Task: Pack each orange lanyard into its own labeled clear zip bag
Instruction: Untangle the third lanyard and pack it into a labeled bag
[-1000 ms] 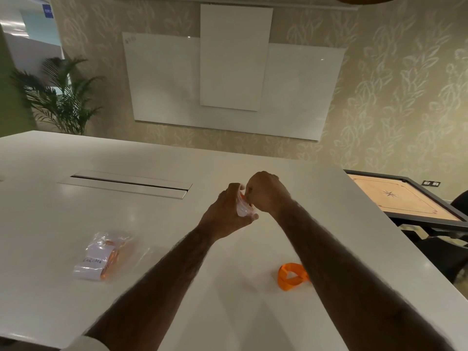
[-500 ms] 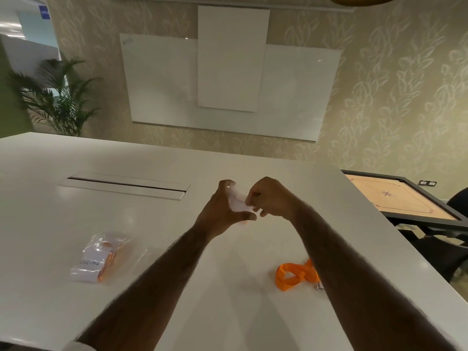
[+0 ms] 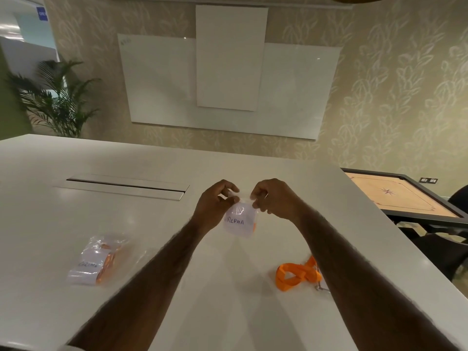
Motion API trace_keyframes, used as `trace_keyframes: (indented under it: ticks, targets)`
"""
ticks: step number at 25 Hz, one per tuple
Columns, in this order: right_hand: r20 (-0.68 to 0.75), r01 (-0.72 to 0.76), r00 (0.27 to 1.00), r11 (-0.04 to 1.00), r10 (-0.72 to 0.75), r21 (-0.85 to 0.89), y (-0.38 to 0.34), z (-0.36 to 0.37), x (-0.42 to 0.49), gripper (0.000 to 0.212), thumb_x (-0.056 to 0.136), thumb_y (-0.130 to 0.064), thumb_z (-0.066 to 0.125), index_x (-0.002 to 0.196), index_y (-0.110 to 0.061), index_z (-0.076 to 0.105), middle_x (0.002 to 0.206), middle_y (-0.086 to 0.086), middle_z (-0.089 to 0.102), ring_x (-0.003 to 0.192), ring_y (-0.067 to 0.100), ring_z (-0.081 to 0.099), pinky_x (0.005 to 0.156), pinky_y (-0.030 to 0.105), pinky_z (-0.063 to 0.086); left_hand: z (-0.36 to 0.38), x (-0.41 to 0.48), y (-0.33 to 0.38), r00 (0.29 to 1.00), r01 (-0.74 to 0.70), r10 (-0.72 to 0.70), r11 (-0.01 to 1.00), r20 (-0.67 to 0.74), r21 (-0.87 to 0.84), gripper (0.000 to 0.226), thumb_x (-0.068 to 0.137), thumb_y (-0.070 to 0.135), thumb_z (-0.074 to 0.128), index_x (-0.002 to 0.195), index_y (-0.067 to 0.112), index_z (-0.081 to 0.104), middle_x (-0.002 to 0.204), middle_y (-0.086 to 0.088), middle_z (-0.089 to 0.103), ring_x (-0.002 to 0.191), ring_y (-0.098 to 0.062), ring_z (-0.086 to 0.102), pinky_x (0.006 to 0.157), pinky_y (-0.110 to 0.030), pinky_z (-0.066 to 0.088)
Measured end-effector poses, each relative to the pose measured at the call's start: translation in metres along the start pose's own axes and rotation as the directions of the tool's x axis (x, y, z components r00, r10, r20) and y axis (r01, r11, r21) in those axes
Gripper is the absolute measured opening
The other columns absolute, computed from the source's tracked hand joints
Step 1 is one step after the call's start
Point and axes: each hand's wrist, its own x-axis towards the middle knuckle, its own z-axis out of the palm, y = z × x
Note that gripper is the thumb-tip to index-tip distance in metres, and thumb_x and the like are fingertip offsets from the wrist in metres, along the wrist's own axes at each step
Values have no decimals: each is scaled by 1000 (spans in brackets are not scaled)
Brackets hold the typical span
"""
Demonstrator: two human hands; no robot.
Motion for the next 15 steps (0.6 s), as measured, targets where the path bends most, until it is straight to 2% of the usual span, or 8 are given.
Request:
trace_keyframes:
  ticks: [2,4,7,9,12,15]
  targets:
    - [-35,40,999,999,-39,5,2,2,3,20,77,-1,73,80,-18,64,68,-2,68,53,8,62,52,25,48,-1,1,3,1000,-1,1,1000,7,5,12,84,20,75,81,27,66,83,11,68,62,-5,58,60,-11,44]
    - [-63,67,996,998,-68,-14,6,2,6,20,77,0,71,73,-19,65,61,-8,67,50,4,60,54,29,49,-4,2,5,999,-7,6,999,40,31,15,82,19,77,76,26,65,85,11,69,61,-2,57,60,-9,42]
    - [-54,75,996,997,-76,-37,10,2,9,20,80,-1,69,69,-18,68,62,-9,68,54,3,58,57,29,50,-4,2,9,994,-50,39,993,102,109,16,80,17,79,74,23,66,88,7,67,66,1,57,63,-8,40]
    - [-51,82,995,993,-86,-80,12,2,11,19,84,-9,73,68,-18,69,61,-10,64,55,1,58,58,23,46,-4,3,10,990,-54,35,989,135,136,17,83,17,77,72,20,65,87,6,62,72,-1,56,66,-10,39]
    - [-22,81,996,990,-84,-119,14,2,11,18,87,-15,72,69,-21,71,61,-12,63,58,2,59,58,21,45,-8,5,11,971,8,-47,986,236,167,19,85,22,78,70,21,67,89,-2,66,75,-8,58,70,-22,42]
    - [4,80,997,991,-80,-109,16,7,8,13,84,-8,70,74,-15,74,69,-12,68,68,4,64,66,24,50,-17,7,9,946,36,-93,983,310,182,18,78,23,85,74,13,70,94,-7,68,85,-22,66,76,-34,51]
